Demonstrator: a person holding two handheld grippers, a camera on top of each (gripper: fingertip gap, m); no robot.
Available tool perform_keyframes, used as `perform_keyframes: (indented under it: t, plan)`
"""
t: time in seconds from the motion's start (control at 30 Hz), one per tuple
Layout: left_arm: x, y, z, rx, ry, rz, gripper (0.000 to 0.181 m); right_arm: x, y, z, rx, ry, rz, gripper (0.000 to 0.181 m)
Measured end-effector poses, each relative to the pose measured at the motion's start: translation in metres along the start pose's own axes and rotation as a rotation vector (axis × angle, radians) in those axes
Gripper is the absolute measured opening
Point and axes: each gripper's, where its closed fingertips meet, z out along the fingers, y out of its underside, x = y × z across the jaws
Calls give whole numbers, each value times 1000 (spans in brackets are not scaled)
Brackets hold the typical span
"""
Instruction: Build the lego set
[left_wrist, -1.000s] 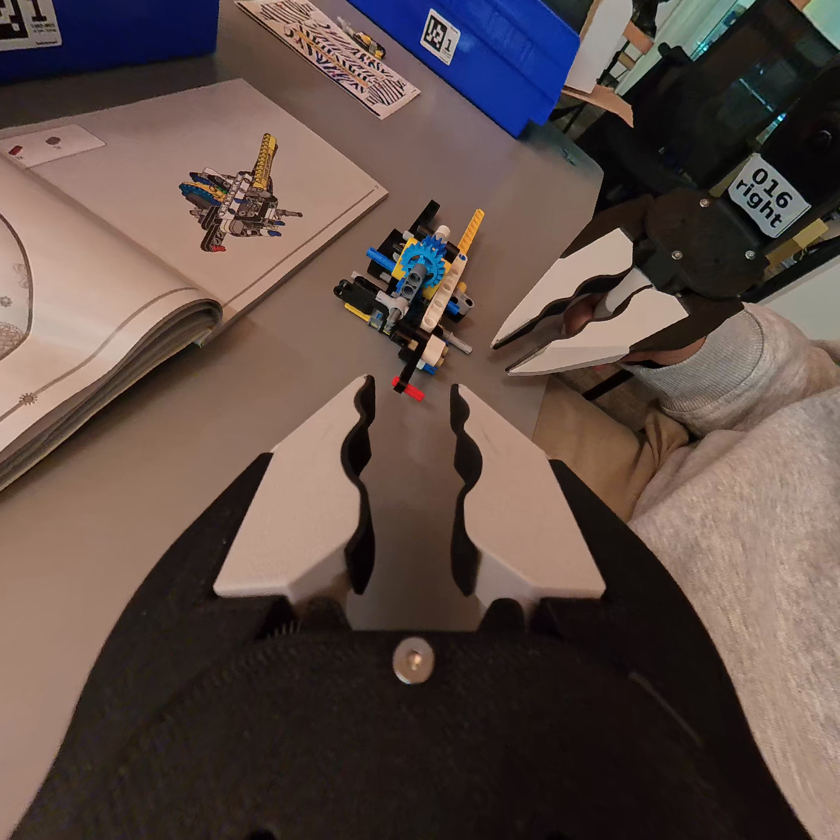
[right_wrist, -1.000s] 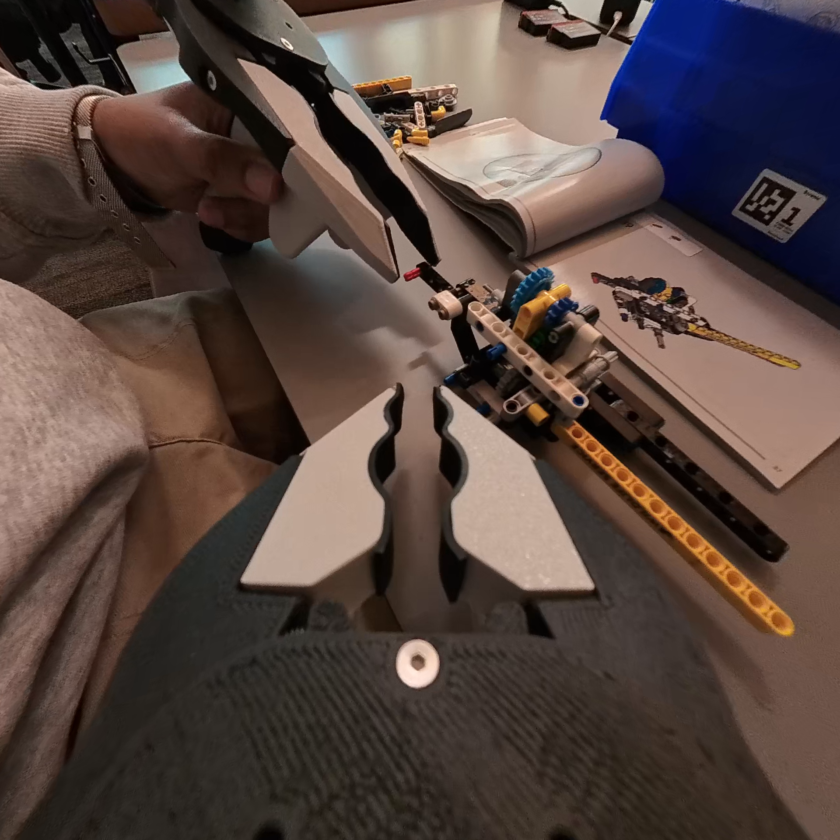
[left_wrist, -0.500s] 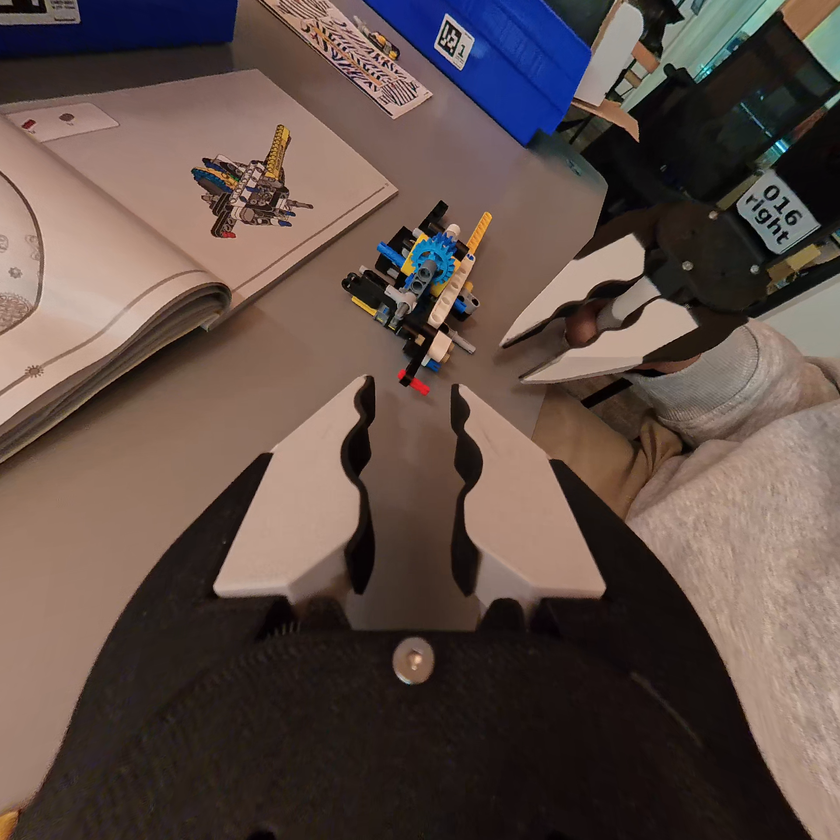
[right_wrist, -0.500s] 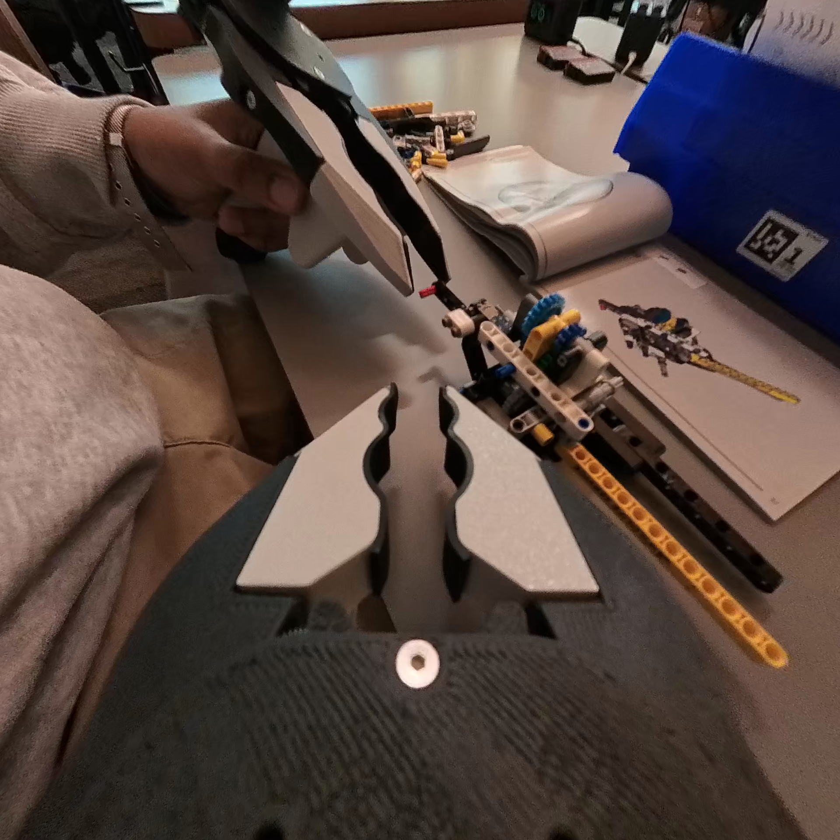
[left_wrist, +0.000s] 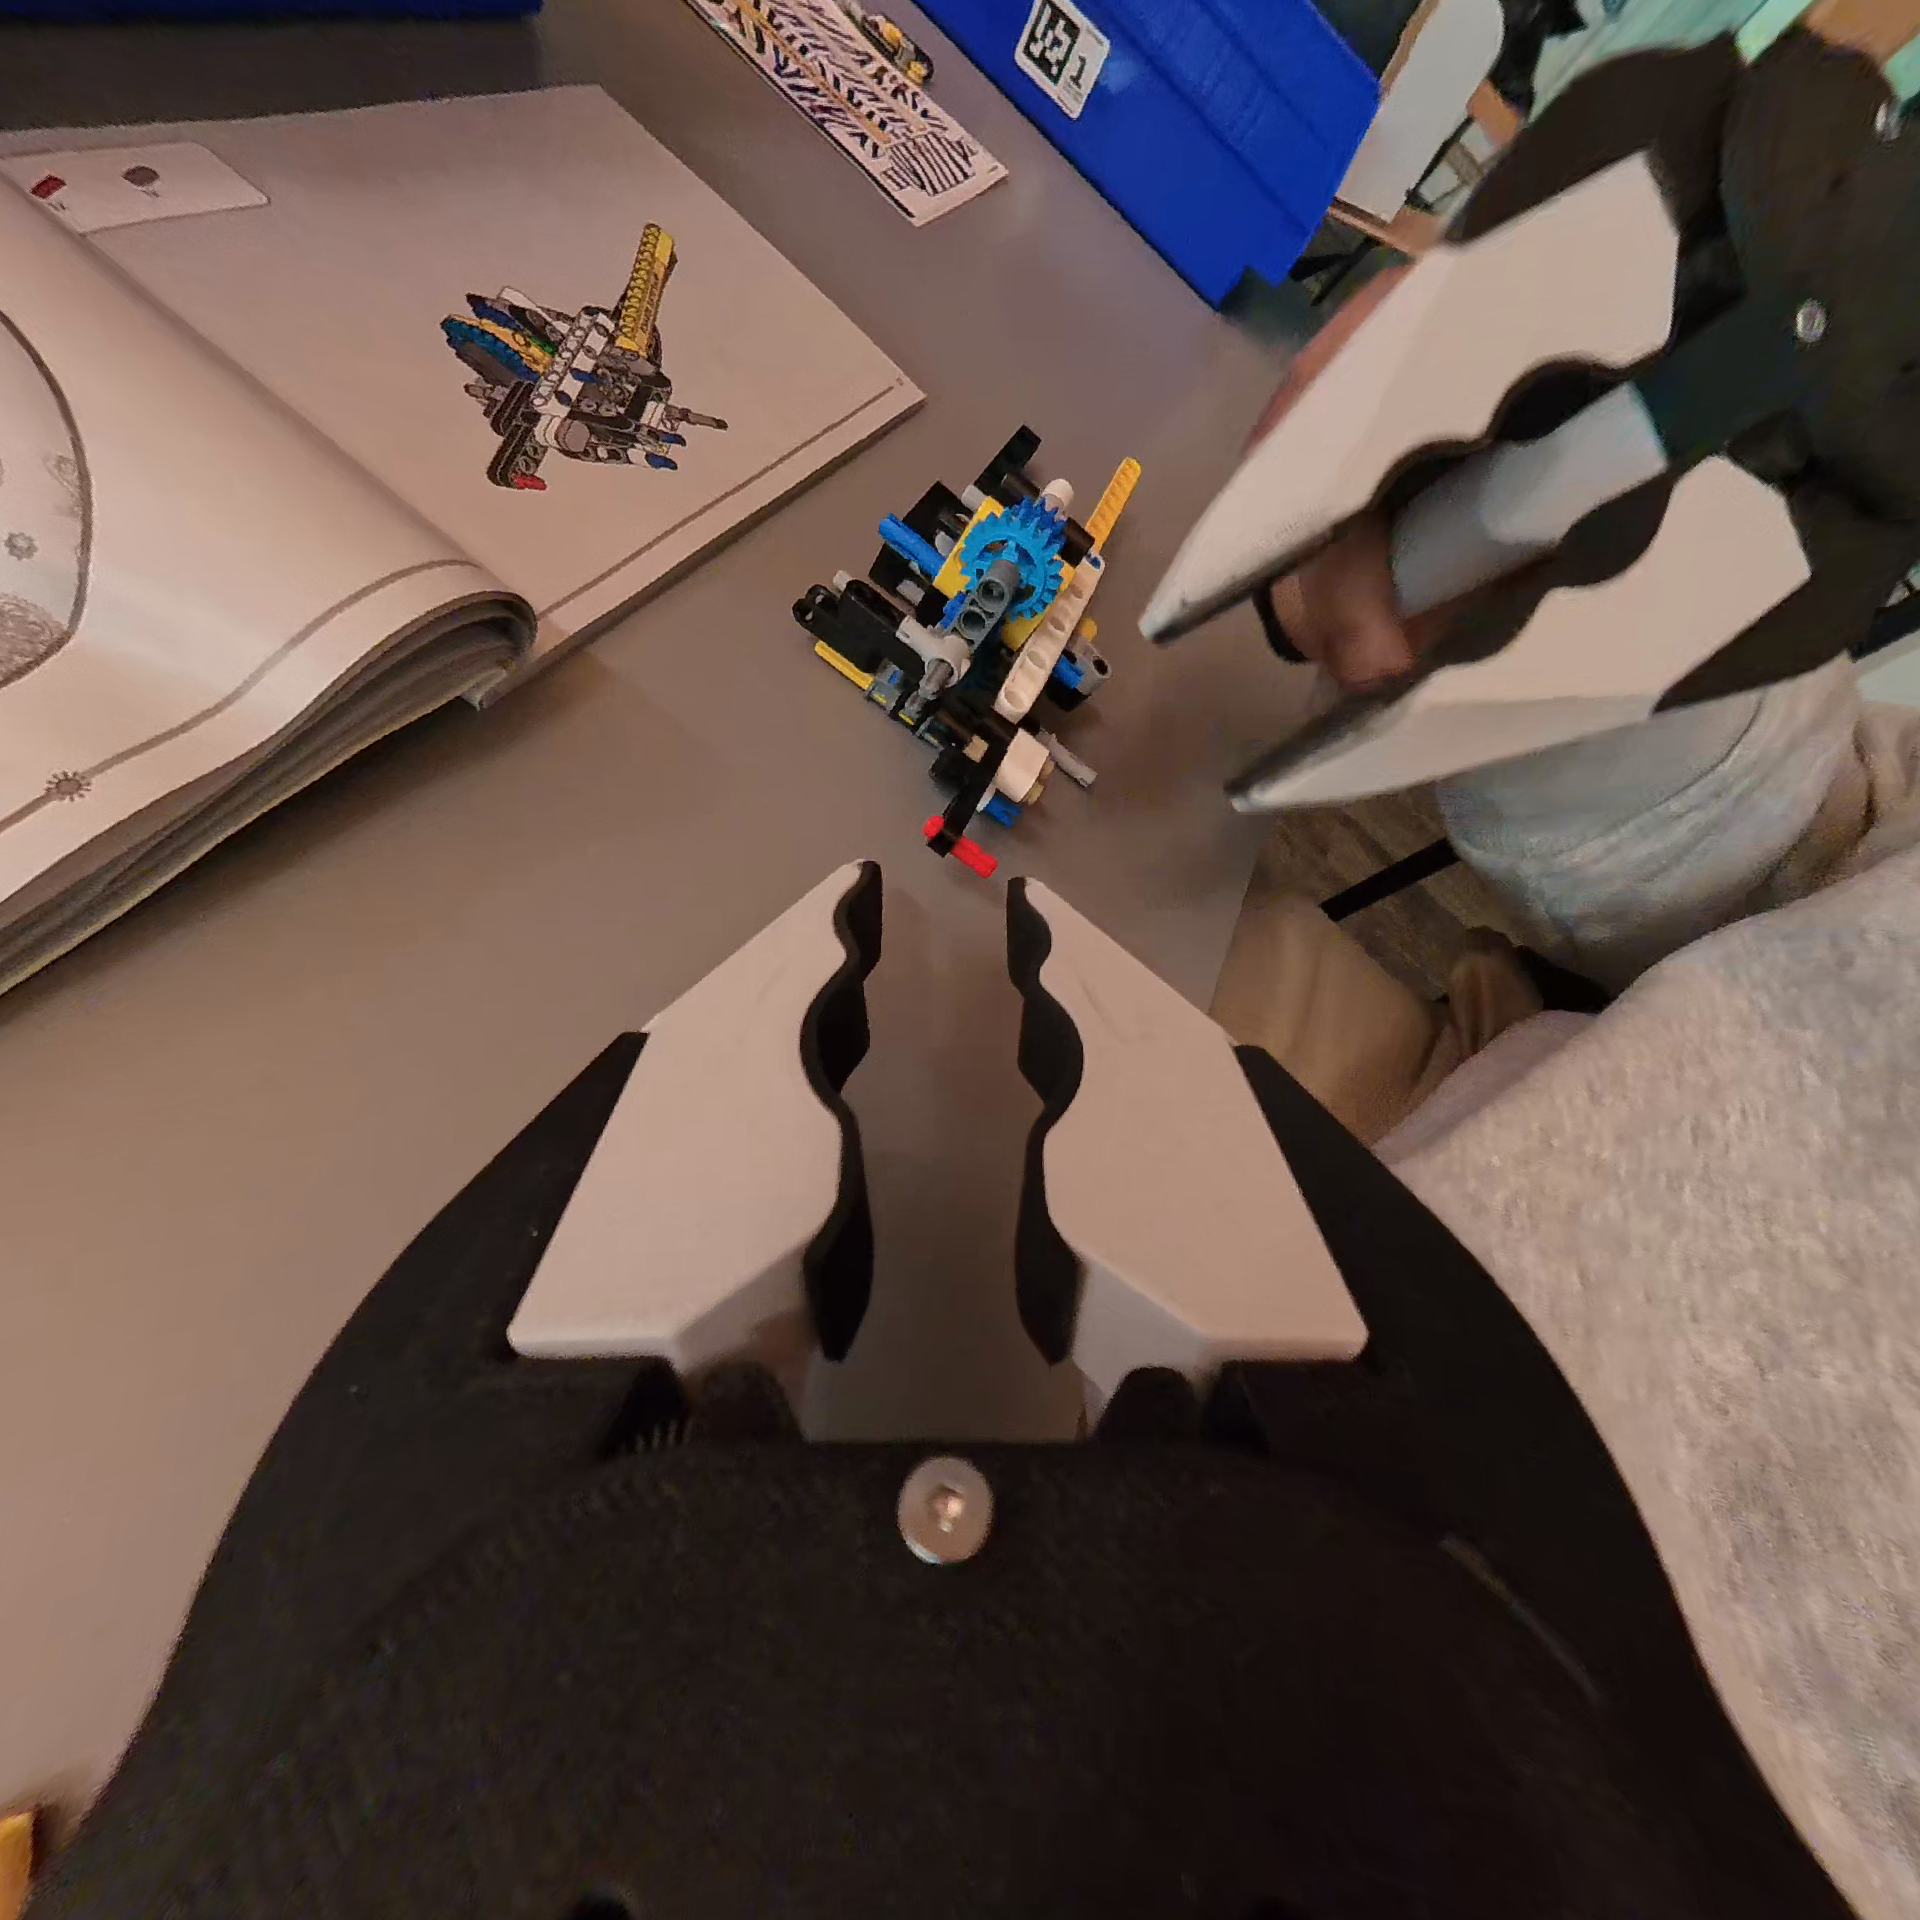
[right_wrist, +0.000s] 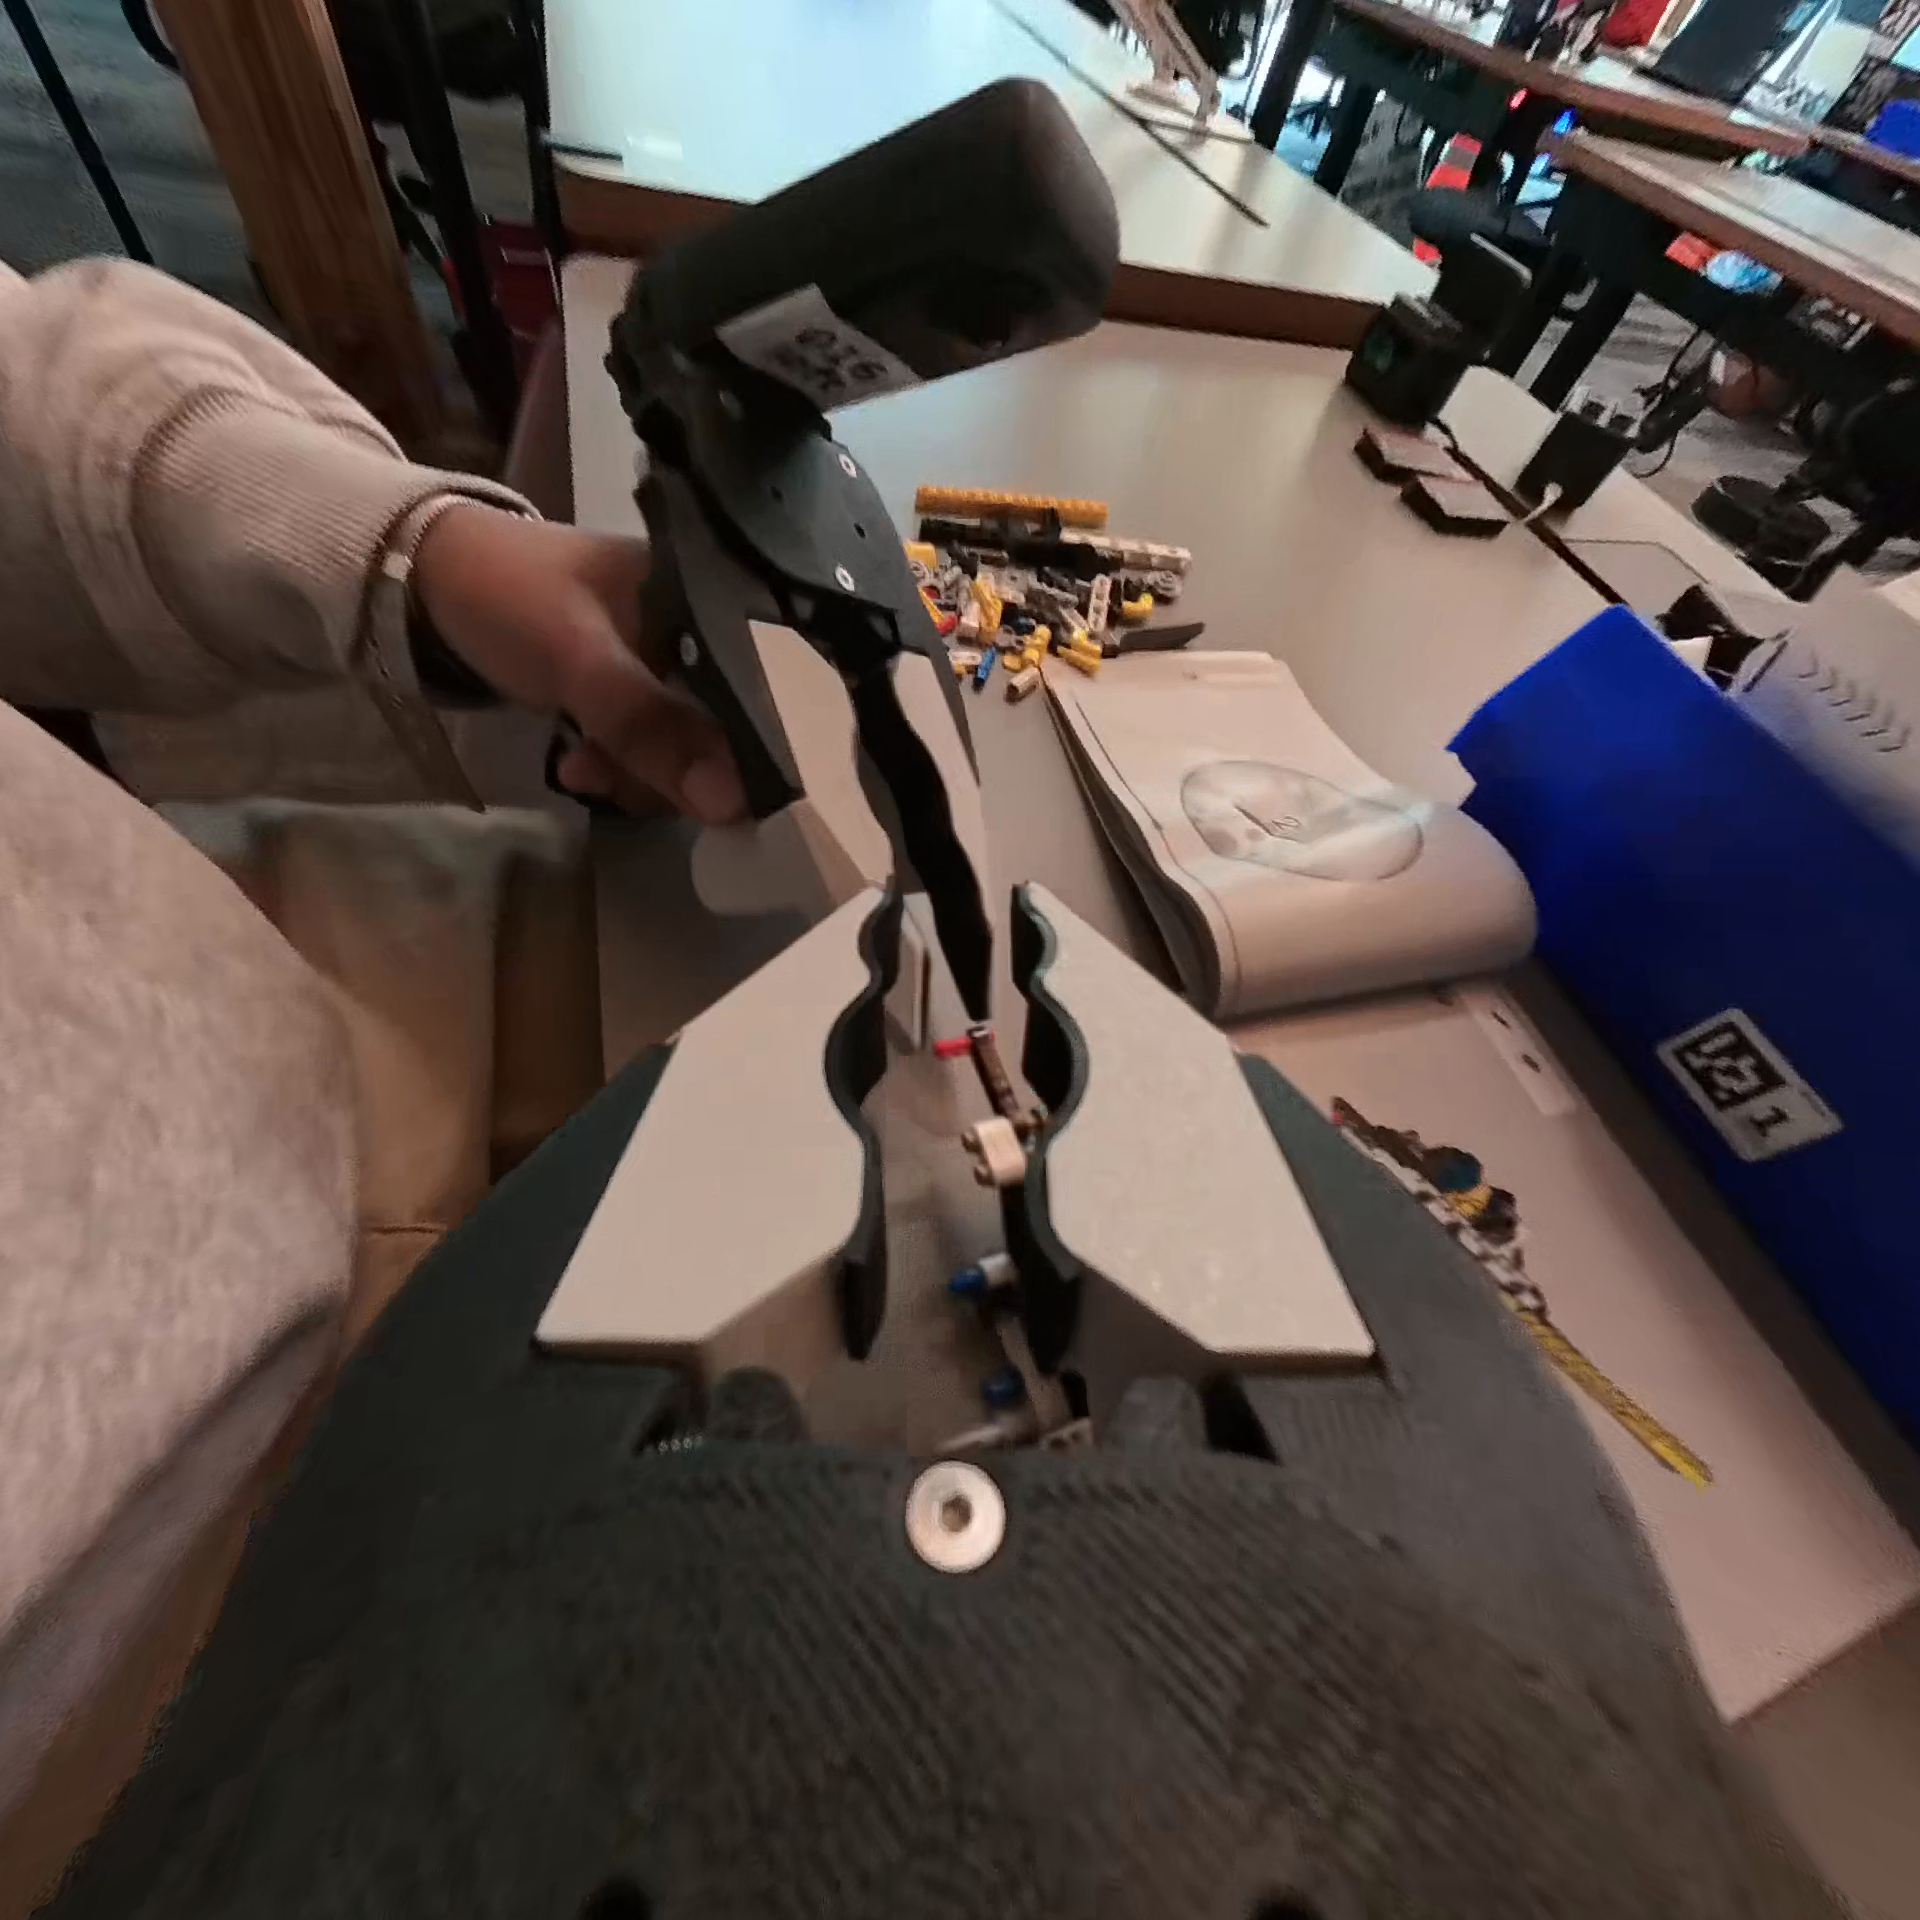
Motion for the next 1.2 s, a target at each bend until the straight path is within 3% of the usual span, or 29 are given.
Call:
perform_keyframes:
  t: [0.03,0.17,0.33,0.47,0.57,0.83,1.2]
  plan:
    - [0,-1,-1,6,3,-7,21,-3,0,0,16,6,7,18]
    - [-10,-2,-2,17,-45,-48,14,9,10,-23,61,157,12,11]
    - [-14,0,0,1,-78,-54,10,52,35,-88,137,428,94,8]
    - [-19,3,2,-24,-98,-80,11,76,40,-116,277,452,249,10]
    - [-20,6,5,-48,-103,-87,11,78,49,-112,252,425,309,15]
    - [-20,7,6,-63,-108,-74,12,62,56,-83,130,409,174,10]
    - [-20,6,5,-48,-91,-95,15,75,54,-92,206,426,269,9]
